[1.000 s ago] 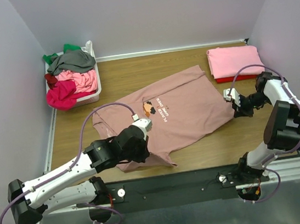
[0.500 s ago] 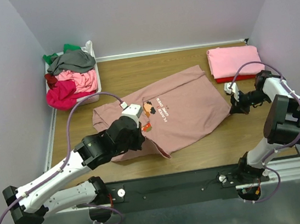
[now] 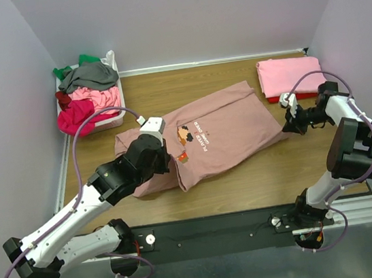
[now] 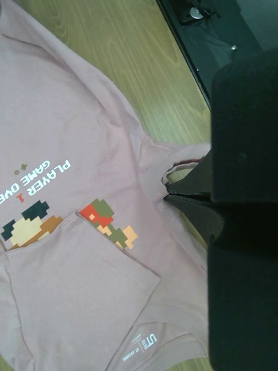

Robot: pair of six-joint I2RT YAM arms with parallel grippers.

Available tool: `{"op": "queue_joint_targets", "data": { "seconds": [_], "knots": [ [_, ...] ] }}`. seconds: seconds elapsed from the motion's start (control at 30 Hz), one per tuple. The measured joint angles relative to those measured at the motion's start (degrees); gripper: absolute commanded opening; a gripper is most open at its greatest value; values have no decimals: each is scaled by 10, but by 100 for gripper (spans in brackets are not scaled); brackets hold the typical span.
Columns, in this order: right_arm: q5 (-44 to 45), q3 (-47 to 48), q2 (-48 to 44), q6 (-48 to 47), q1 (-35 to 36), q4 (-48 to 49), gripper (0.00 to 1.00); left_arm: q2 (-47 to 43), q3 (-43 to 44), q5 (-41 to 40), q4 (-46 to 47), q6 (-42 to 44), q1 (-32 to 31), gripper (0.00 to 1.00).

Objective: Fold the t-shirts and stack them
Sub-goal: Fold the tshirt

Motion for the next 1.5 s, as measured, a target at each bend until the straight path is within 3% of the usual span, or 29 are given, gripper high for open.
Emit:
{"op": "queue_joint_targets", "data": {
  "seconds": [0.97,1.5],
  "knots": [
    [-1,58,33,180,60,152,0,-16,-3,3,40,31,137,0],
    [33,76,76,232,94,194,0,13,-13,61,80,66,223,0]
  ]
}}
